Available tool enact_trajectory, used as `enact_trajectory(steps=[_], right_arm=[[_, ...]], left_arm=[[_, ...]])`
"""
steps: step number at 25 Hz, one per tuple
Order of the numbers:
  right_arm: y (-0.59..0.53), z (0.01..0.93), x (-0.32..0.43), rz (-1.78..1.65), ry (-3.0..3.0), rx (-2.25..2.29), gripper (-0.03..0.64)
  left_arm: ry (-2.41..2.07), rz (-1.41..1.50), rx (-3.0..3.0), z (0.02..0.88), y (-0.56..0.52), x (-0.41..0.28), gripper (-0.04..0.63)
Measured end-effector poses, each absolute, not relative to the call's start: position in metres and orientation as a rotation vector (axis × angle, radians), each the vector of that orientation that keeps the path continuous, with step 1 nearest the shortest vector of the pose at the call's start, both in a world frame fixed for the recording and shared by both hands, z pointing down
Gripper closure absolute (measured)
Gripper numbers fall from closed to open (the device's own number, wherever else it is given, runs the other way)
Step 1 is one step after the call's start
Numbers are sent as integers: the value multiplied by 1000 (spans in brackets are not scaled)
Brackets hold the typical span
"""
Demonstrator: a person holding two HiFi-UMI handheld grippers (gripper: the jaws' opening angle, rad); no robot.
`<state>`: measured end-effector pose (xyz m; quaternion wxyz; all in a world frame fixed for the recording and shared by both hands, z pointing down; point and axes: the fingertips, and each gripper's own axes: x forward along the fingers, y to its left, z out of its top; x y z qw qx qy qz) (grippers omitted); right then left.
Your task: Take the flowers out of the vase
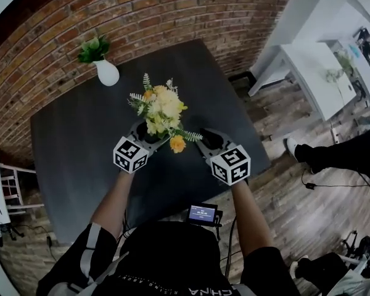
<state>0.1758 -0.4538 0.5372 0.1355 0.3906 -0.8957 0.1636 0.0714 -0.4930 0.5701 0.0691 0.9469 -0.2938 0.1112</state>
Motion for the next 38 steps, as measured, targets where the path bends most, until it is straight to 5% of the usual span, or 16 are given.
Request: enact_trajectory(steps=[3, 6, 9, 27, 34, 38], right_arm=[[-471, 521, 150, 387, -2683, 975, 414], [-482, 513, 127, 297, -2720, 823, 366], [-486, 510, 104, 208, -2716, 700, 363], [-500, 500, 59, 62, -2751, 880, 365], [-502, 497, 65, 30, -2748, 927, 557], [-502, 494, 66, 61, -2759, 929, 586]], left_arm=[[-888, 305, 2863, 569, -499, 76, 261], [-874, 316, 2866, 573, -502, 79, 262], [-903, 318, 2865, 573, -507, 76, 324], [-984, 361, 2873, 574, -510, 74, 330], [-974, 356, 2878, 571, -509, 76, 330], [-978, 351, 2871, 572, -509, 74, 330]])
